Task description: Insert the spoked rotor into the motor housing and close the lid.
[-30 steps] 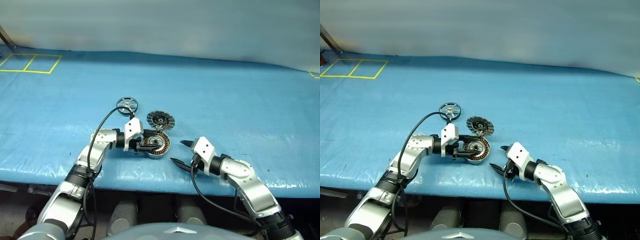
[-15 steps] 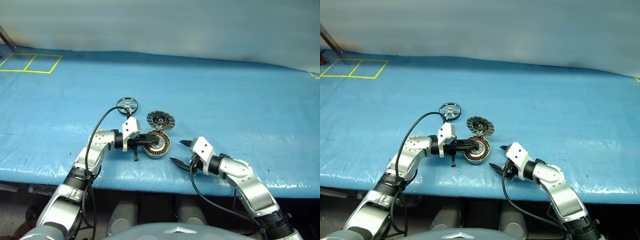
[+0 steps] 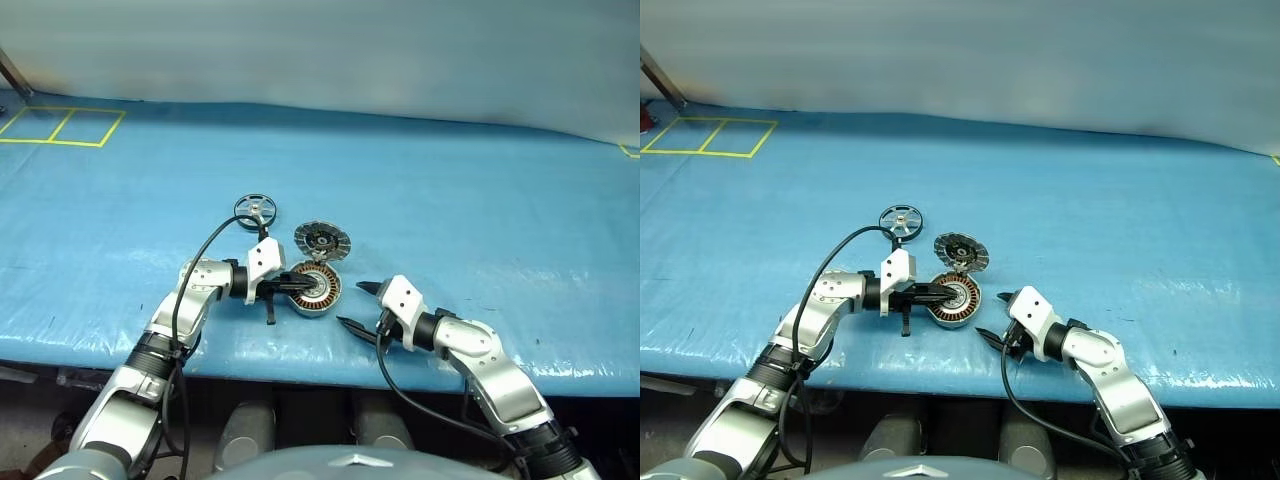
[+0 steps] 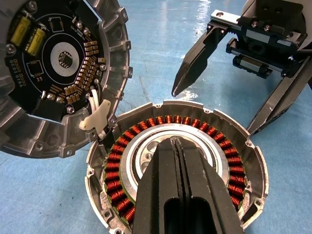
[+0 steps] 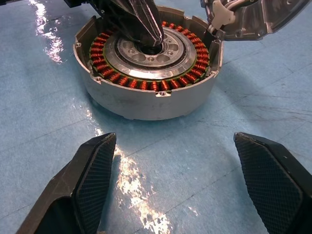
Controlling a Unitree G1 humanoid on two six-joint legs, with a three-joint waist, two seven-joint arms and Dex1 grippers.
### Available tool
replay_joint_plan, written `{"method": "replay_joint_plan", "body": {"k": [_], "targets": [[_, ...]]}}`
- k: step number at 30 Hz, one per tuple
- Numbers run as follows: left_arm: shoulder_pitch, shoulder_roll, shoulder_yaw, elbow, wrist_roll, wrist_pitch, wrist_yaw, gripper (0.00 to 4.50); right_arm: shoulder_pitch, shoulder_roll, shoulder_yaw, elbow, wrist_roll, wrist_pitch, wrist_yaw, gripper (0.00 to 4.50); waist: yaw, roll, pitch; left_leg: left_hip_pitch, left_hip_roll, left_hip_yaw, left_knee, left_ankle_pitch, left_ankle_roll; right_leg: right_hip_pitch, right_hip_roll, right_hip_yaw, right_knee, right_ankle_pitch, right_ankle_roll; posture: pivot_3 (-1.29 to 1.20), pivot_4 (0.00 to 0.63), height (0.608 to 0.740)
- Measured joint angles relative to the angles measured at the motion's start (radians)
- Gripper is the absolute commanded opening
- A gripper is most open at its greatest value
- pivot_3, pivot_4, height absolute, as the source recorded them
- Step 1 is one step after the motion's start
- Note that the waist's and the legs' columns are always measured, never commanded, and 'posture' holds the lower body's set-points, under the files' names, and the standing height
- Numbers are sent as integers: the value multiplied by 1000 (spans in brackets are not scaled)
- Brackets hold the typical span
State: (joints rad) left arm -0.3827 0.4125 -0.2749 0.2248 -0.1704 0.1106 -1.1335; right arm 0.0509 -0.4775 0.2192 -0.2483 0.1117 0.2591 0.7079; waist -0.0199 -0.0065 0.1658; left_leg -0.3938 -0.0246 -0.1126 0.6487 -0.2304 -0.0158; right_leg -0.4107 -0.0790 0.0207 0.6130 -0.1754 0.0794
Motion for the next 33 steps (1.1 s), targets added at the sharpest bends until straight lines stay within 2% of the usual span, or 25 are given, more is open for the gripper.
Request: {"method": "replay_joint_plan", "body": {"k": [10,18,33], "targets": [[-13,28,-28,-55,5,77,-26,28,-1,11,0,0,5,-10,-11,4078,-1,0,0,0,0,0,0,0,0,0,0,0,0,0,0,0,150,740],[-89,55,-28,-104,6,87,-34,28,-13,16,0,0,10,-10,-11,4078,-1,0,0,0,0,0,0,0,0,0,0,0,0,0,0,0,150,740],[-134,86,-104,-38,115,60,-64,28,-24,19,0,7,10,-10,-13,4078,-2,0,0,0,0,0,0,0,0,0,1,0,0,0,0,0,150,740]]}}
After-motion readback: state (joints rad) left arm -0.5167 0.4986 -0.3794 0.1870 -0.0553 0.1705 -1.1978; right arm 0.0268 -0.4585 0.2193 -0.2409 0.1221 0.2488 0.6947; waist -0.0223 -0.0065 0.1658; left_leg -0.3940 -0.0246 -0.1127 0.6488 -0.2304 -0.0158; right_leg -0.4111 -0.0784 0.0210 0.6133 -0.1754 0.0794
